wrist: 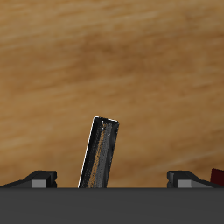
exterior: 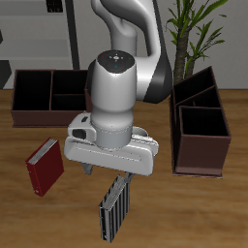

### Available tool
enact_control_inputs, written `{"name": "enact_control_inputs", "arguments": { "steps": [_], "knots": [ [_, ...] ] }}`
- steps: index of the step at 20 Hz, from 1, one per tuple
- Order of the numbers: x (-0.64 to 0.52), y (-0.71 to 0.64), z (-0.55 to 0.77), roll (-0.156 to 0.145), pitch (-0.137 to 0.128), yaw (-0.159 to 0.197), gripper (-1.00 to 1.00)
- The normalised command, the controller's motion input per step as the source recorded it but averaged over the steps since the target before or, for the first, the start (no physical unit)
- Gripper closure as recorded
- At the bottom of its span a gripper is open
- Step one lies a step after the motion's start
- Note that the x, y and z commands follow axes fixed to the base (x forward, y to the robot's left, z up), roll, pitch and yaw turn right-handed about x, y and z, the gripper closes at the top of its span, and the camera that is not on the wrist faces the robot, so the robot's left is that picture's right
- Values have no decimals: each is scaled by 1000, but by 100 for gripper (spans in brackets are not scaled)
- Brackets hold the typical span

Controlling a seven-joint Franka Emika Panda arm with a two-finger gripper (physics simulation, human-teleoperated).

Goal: Place the striped book into the back desk caddy's right compartment

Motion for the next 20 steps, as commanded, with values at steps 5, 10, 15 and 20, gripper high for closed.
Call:
{"name": "enact_control_inputs", "arguments": {
  "steps": [5,10,15,20],
  "knots": [
    [102,-81,-93,-23,13,-15,-100],
    [141,21,-74,2,18,-3,-100],
    [149,87,-120,8,32,-21,-100],
    [100,62,-287,8,34,-20,-100]
  ]
}}
